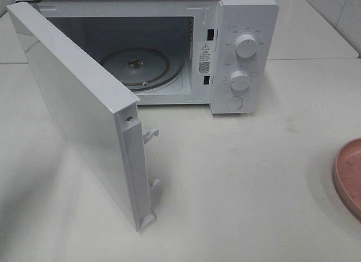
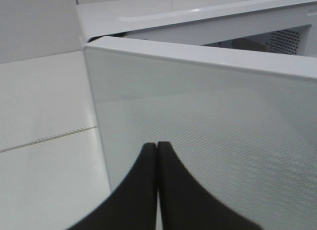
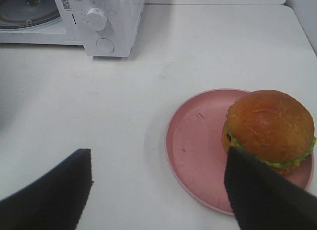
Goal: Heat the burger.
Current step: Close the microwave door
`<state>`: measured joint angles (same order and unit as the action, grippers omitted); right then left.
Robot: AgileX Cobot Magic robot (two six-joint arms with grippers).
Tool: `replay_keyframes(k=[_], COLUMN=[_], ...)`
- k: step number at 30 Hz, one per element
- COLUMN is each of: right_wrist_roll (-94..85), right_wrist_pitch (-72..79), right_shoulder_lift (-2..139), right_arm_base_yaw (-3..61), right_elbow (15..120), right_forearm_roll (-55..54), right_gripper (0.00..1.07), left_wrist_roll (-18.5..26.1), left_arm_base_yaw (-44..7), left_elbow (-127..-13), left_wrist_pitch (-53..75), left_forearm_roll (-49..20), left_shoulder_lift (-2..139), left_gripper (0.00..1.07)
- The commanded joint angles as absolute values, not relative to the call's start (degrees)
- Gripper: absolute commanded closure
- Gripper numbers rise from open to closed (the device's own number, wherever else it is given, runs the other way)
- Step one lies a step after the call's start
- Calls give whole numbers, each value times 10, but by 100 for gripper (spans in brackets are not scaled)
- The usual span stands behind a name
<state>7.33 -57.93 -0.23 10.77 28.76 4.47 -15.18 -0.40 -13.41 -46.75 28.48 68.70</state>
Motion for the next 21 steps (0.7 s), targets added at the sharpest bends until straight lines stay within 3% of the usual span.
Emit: replay_keyframes(k=[1,8,10,16,19,21], right_wrist_roll=[75,75,75,75,75,75], right_wrist_pitch=[-572,-572,-572,-572,-572,-572], right_shoulder_lift=[-19,-19,-19,-19,-19,-19], right_arm_base_yaw=[104,104,104,104,104,104], right_elbow=[286,286,286,286,286,286], right_forearm_roll=[45,45,45,45,45,45], right_gripper=[34,34,34,34,34,34], left_wrist_roll=[-205,-213,-195,-163,-159,-128], left_arm_base_yaw=[-3,-40,-84,-155,-164,-210], left_elbow=[-170,-195,-213,-233,-237,-257], left_wrist_pitch=[-504,-517,-520,-517,-517,-505], left_forearm_roll=[354,356,315,223,210,137], left_shoulder_lift=[746,802,831,861,866,886], left_gripper=[107,107,107,107,107,107])
